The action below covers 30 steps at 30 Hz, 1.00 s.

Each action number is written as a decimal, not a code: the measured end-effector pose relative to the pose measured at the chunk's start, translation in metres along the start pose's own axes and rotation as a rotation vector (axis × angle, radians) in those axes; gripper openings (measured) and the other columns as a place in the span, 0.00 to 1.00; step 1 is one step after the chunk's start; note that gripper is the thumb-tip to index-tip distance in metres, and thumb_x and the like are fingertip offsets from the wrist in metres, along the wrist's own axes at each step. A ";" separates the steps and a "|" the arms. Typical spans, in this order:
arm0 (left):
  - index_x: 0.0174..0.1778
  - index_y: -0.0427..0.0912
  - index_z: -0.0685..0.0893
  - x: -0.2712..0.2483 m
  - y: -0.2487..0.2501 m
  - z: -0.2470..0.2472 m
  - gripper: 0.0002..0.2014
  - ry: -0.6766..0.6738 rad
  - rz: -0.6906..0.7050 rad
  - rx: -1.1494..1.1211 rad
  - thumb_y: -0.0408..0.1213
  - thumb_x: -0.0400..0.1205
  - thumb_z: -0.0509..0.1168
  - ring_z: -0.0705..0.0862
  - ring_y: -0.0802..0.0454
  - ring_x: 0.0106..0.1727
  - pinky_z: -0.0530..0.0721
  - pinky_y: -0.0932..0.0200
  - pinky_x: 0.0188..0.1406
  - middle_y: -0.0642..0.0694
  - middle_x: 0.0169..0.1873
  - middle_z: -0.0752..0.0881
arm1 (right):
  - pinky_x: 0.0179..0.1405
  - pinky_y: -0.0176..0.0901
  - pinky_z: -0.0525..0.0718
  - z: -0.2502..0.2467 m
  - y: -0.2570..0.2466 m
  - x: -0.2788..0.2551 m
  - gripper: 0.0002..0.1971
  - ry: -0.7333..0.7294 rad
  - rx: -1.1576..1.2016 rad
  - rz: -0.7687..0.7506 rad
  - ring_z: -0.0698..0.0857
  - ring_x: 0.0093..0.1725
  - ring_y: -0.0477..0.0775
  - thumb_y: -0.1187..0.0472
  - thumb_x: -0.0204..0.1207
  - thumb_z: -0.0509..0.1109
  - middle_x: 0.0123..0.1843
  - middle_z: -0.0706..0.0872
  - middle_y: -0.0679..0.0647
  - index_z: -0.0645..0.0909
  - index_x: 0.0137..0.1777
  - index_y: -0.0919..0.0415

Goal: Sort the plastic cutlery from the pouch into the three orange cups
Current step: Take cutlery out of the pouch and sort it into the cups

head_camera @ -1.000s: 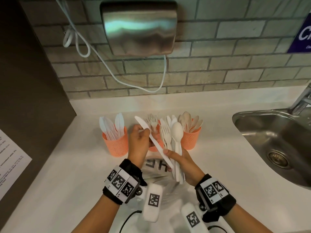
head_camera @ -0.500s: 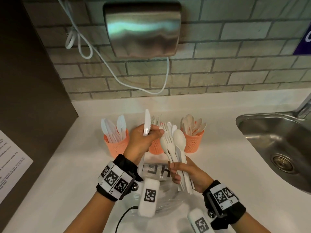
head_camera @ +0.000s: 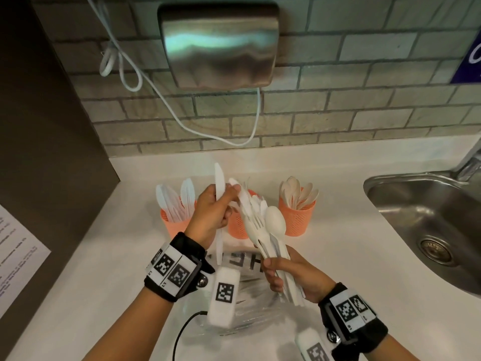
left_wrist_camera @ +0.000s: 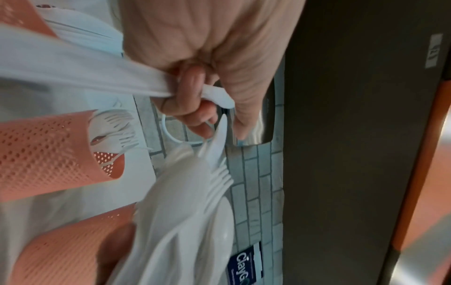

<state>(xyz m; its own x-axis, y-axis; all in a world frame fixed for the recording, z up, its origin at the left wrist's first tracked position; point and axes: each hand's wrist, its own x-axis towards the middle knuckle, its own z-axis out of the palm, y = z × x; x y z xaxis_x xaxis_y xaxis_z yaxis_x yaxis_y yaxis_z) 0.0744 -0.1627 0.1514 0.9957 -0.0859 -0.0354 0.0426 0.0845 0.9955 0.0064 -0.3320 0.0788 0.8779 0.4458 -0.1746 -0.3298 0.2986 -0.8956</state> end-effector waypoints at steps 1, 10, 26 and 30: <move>0.44 0.41 0.79 -0.003 -0.003 0.002 0.02 -0.019 0.010 0.024 0.35 0.81 0.64 0.68 0.62 0.17 0.63 0.71 0.12 0.47 0.29 0.79 | 0.18 0.34 0.73 0.001 0.000 0.000 0.10 0.016 0.002 -0.002 0.72 0.18 0.45 0.68 0.68 0.67 0.24 0.75 0.51 0.70 0.47 0.64; 0.43 0.42 0.73 0.006 -0.002 0.008 0.06 0.116 0.052 0.045 0.35 0.86 0.56 0.73 0.65 0.16 0.67 0.72 0.14 0.50 0.29 0.84 | 0.20 0.35 0.73 -0.001 0.001 -0.005 0.10 0.020 -0.065 0.010 0.72 0.20 0.45 0.68 0.70 0.66 0.25 0.76 0.51 0.70 0.49 0.64; 0.51 0.35 0.84 -0.018 0.004 0.011 0.07 -0.011 -0.001 0.166 0.32 0.82 0.63 0.70 0.66 0.12 0.65 0.76 0.12 0.60 0.11 0.75 | 0.23 0.37 0.76 0.012 0.005 -0.001 0.18 0.226 -0.306 -0.175 0.72 0.23 0.48 0.73 0.78 0.63 0.26 0.77 0.48 0.70 0.60 0.51; 0.47 0.28 0.85 -0.024 0.000 0.025 0.07 0.009 0.057 0.154 0.29 0.78 0.68 0.74 0.70 0.13 0.66 0.82 0.15 0.62 0.10 0.77 | 0.22 0.37 0.77 0.015 0.006 0.000 0.19 0.230 -0.319 -0.196 0.74 0.22 0.46 0.65 0.70 0.67 0.28 0.77 0.51 0.70 0.60 0.51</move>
<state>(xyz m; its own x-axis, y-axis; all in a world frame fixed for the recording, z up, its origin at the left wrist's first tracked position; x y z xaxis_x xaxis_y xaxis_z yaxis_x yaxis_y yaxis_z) 0.0482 -0.1849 0.1542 0.9968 -0.0768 0.0212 -0.0262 -0.0645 0.9976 -0.0008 -0.3172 0.0801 0.9795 0.1967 -0.0435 -0.0577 0.0672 -0.9961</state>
